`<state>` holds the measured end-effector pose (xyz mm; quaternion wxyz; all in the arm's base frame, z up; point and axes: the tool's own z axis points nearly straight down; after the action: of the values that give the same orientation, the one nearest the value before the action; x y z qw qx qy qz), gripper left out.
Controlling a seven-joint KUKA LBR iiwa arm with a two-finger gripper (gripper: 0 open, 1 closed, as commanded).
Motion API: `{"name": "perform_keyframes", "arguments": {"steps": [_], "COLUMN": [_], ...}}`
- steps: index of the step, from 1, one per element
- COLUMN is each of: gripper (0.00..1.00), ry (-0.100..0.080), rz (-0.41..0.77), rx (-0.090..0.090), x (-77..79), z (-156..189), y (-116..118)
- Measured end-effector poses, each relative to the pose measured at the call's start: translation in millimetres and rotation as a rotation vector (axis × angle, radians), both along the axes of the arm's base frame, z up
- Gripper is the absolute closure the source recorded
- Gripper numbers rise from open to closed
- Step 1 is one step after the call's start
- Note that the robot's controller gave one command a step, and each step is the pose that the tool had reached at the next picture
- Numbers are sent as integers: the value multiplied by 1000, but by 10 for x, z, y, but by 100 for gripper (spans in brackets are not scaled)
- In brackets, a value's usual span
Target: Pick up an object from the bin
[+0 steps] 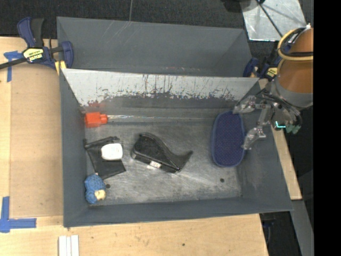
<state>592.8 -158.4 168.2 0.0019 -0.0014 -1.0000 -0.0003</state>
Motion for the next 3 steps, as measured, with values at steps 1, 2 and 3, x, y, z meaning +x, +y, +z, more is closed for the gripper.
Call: {"name": "perform_keyframes", "arguments": {"steps": [1,2,3], "gripper": [0,0,0], "ry": [-27,-4,0], "rz": [40,-740,-668], "rx": [-4,-1,-2], "x": [-344,-584,-1129], "z": [-772,-676,-592], "y": [38,241,510]}}
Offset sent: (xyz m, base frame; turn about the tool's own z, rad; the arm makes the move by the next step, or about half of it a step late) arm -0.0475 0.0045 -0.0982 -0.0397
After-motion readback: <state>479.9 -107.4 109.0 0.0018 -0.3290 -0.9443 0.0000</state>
